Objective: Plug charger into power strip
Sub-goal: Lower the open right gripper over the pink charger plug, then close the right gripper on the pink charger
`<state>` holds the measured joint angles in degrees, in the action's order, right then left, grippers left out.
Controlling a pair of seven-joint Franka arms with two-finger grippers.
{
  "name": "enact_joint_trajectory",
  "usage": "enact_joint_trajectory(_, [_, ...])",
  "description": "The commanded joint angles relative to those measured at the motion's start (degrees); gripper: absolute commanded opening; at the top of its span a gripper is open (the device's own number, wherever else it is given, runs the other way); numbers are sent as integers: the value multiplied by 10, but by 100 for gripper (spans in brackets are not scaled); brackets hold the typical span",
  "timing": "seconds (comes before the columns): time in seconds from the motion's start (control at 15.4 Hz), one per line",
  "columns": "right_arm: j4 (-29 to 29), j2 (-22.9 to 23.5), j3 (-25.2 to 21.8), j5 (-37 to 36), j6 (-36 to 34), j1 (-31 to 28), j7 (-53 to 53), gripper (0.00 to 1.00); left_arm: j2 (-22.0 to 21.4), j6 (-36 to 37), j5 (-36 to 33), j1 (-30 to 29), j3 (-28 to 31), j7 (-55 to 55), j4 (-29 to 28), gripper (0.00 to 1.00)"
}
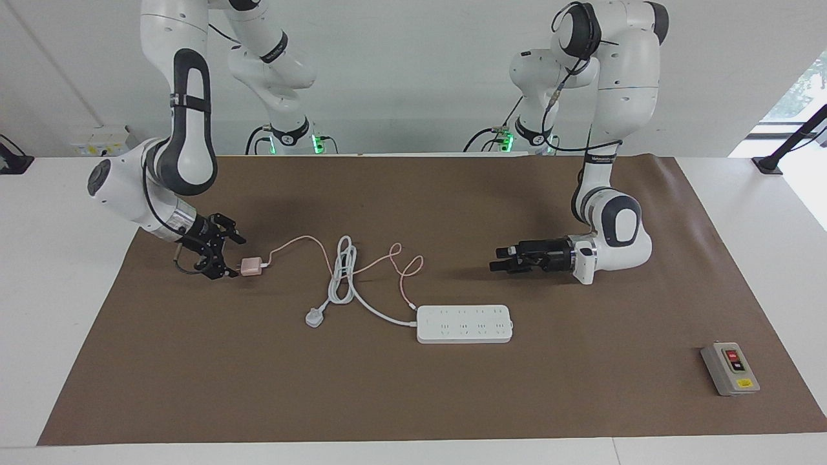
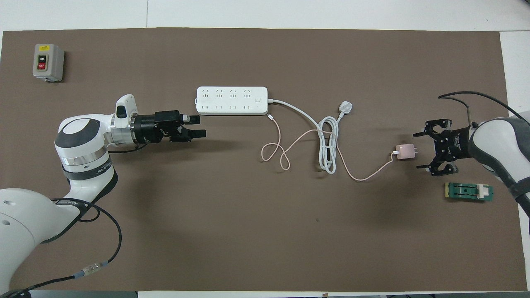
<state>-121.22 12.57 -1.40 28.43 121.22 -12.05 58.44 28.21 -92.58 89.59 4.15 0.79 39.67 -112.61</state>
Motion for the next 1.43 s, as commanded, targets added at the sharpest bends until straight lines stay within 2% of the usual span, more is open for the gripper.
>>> enact_joint_trajectory(0.0, [33,19,4,16,-31,-7,-25,100,3,-7,9,8,4,6,4,100])
enact_joint_trajectory(1.36, [34,46,4,45,-28,-11,-83,100,1,-22,9,23,3,3,12,100])
